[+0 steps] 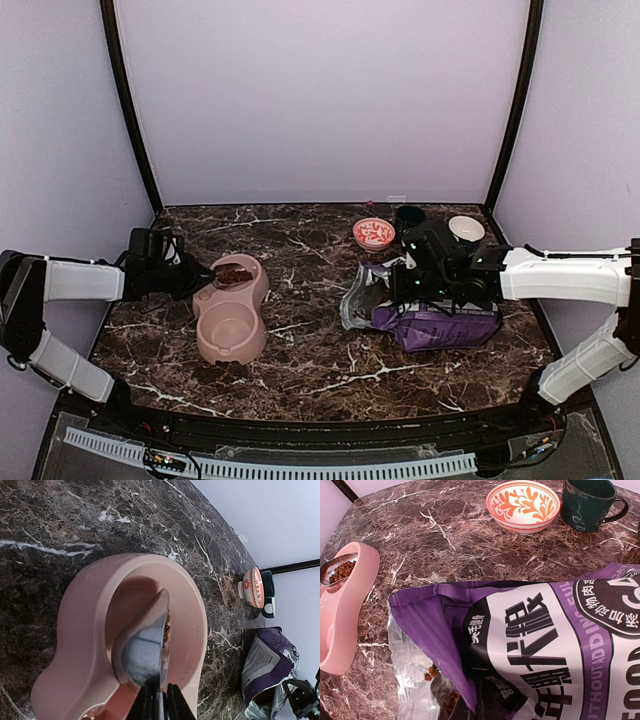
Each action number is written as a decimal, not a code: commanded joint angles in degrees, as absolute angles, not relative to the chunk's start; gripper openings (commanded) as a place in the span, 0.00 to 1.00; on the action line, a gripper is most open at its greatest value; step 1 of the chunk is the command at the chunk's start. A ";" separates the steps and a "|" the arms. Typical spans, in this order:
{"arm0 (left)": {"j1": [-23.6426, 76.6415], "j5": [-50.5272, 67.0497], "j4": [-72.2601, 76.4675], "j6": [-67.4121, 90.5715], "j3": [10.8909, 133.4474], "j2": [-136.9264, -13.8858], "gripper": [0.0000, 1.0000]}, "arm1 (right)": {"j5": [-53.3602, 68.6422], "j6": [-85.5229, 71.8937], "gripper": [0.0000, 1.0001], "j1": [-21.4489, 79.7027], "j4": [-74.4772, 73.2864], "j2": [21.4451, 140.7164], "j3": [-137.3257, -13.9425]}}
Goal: Serve the pet food
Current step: Place the pet food in the pet food bowl, then insert the spatula.
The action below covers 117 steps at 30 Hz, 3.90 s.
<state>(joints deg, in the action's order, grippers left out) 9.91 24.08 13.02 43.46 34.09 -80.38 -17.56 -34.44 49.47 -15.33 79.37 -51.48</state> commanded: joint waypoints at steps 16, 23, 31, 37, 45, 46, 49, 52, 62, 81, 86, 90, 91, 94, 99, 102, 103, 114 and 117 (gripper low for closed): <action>10.57 16.97 -0.38 35.02 39.73 -75.05 0.00 | -21.31 -35.25 0.00 47.55 -18.37 77.97 -50.88; 11.53 15.18 -4.33 33.91 42.10 -73.78 0.00 | -21.09 -35.25 0.00 47.58 -18.28 77.74 -50.76; 12.29 12.72 -10.41 31.87 44.87 -72.22 0.00 | -21.02 -35.24 0.00 47.55 -18.28 77.27 -50.62; 12.59 11.70 -13.57 30.96 45.88 -71.54 0.00 | -20.64 -35.16 0.00 47.56 -18.11 77.33 -50.71; 13.88 9.27 -17.16 29.70 47.46 -68.20 0.00 | -19.98 -34.69 0.00 47.55 -18.58 77.32 -51.42; 14.34 9.08 -17.50 29.38 47.71 -67.80 0.00 | -19.69 -34.57 0.00 47.55 -18.81 77.48 -51.71; 16.02 8.71 -19.03 28.41 49.50 -67.27 0.00 | -18.81 -33.91 0.00 47.55 -19.58 77.98 -52.72; 17.78 9.89 -19.47 27.42 51.15 -66.91 0.00 | -18.01 -33.30 0.00 47.57 -20.25 78.63 -54.06; 21.11 23.64 -13.66 26.27 51.24 -66.69 0.00 | -14.58 -31.06 0.00 48.06 -21.03 82.70 -60.48; 30.99 36.76 -2.01 26.87 48.27 -73.21 0.00 | -18.27 -27.89 0.00 48.38 -26.88 85.15 -67.44; 34.55 38.35 4.21 29.59 48.10 -77.16 0.00 | -17.22 -28.00 0.00 48.37 -27.42 84.48 -67.20; 38.13 38.26 9.06 31.87 48.39 -81.29 0.00 | -15.08 -28.08 0.10 48.39 -27.55 84.95 -67.15; 38.79 38.42 10.39 32.45 48.73 -82.43 0.00 | -14.77 -28.15 0.13 48.46 -27.58 85.24 -67.19; 40.65 38.19 12.82 33.44 50.50 -86.10 0.00 | -14.55 -28.62 0.19 48.60 -28.31 86.31 -67.34; 42.63 38.04 16.15 35.09 53.20 -92.16 0.00 | -14.41 -29.22 0.28 49.29 -29.69 88.13 -67.73; 42.97 38.45 18.86 36.84 53.84 -94.52 0.00 | -14.58 -29.80 0.32 50.08 -30.61 88.99 -67.94; 42.98 38.56 19.50 37.38 53.97 -95.16 0.00 | -14.63 -30.13 0.34 50.36 -31.13 89.34 -68.05; 43.07 39.83 24.09 40.70 55.45 -98.06 0.00 | -18.53 -32.80 0.35 54.86 -36.86 94.22 -72.01; 43.07 39.79 24.83 41.10 55.52 -98.17 0.00 | -19.44 -33.34 0.36 55.98 -37.69 94.68 -72.64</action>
<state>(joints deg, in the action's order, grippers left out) 42.76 38.44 21.26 39.94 53.76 -98.43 -17.56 -31.99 54.28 -34.54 93.93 -70.72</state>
